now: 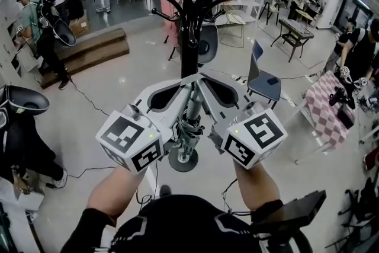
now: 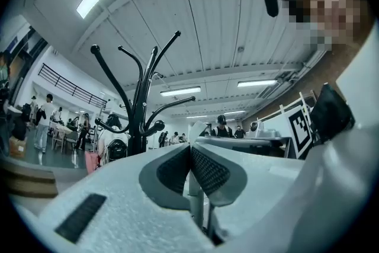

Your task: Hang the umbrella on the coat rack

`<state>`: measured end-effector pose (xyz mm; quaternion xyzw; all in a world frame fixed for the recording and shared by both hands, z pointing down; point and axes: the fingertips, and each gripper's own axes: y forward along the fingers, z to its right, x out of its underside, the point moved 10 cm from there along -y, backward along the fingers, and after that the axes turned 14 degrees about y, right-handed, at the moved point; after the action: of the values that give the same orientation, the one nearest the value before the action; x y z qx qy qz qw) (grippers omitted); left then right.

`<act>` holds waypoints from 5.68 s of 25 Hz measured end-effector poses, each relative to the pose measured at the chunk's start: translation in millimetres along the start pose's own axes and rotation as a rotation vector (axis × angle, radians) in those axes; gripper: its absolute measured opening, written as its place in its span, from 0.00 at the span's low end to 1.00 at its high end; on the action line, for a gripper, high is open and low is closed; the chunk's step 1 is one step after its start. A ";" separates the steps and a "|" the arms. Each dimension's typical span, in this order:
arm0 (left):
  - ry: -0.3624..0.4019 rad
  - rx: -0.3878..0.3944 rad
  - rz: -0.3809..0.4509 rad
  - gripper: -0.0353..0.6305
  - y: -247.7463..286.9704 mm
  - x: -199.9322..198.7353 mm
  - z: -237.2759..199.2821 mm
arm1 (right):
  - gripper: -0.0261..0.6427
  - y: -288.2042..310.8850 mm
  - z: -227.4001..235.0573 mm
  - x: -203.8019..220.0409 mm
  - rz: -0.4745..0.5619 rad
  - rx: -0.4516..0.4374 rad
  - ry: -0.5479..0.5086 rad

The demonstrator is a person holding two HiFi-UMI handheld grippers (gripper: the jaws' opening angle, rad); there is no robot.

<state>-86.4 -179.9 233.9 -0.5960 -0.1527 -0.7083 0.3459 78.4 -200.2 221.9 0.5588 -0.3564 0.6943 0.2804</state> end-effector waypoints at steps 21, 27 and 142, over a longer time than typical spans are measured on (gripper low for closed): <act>-0.014 0.056 0.089 0.07 47.9 -8.5 -71.0 | 0.05 58.1 35.8 -33.0 0.072 0.123 -0.051; -0.019 0.090 0.097 0.07 51.7 -4.1 -77.6 | 0.05 63.0 46.7 -29.1 0.068 0.144 -0.044; 0.057 0.088 -0.013 0.07 100.2 59.7 -110.1 | 0.06 98.5 93.4 19.6 -0.004 0.198 -0.026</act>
<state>-103.4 -339.0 244.2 -0.5588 -0.1777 -0.7198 0.3715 50.3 -333.8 234.4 0.5935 -0.2886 0.7182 0.2205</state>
